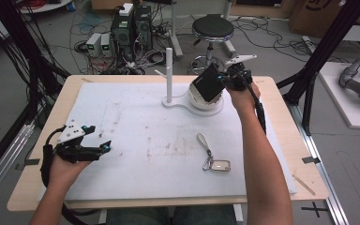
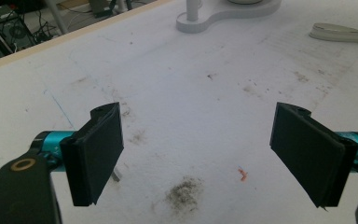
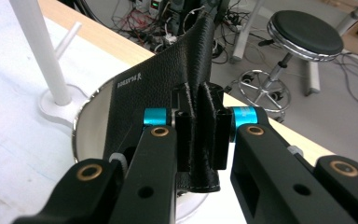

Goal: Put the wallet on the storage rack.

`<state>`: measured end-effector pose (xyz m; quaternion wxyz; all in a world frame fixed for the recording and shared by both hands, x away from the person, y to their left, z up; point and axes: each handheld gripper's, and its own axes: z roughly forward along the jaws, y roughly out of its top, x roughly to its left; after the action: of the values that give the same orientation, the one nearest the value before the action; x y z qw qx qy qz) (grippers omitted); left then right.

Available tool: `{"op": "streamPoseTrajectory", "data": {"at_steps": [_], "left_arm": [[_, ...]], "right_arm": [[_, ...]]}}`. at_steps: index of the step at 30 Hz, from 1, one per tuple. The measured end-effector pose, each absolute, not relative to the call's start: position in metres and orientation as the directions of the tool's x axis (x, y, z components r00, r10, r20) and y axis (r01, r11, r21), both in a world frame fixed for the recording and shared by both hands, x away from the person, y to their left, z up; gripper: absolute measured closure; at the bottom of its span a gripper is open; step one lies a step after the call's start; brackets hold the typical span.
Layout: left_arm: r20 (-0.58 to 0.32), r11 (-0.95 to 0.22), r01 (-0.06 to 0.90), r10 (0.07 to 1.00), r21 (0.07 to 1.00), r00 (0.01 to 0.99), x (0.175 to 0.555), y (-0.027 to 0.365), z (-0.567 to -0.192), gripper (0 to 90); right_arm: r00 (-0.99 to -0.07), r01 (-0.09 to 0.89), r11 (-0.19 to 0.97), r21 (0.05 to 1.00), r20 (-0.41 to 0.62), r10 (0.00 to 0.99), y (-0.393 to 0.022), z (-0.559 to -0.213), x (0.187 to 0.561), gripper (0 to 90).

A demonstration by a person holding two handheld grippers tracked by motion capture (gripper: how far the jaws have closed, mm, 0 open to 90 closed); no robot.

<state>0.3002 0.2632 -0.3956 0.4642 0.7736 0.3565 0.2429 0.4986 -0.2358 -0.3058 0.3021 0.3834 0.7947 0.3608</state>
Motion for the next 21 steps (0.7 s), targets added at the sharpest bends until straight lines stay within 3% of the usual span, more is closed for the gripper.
{"op": "streamPoseTrajectory", "data": {"at_steps": [5, 21], "left_arm": [[0.043, -0.314, 0.328, 0.778, 0.891, 0.627, 0.3002, 0.2637, -0.3962, 17.1], [0.044, -0.318, 0.333, 0.778, 0.888, 0.626, 0.2994, 0.2615, -0.3972, 17.1]], "right_arm": [[-0.526, 0.354, 0.501, 0.790, -0.275, 0.805, -0.2323, -0.3055, 0.4978, 84.8], [-0.546, 0.329, 0.548, 0.769, -0.318, 0.775, -0.2316, -0.3116, 0.4999, 84.8]]}}
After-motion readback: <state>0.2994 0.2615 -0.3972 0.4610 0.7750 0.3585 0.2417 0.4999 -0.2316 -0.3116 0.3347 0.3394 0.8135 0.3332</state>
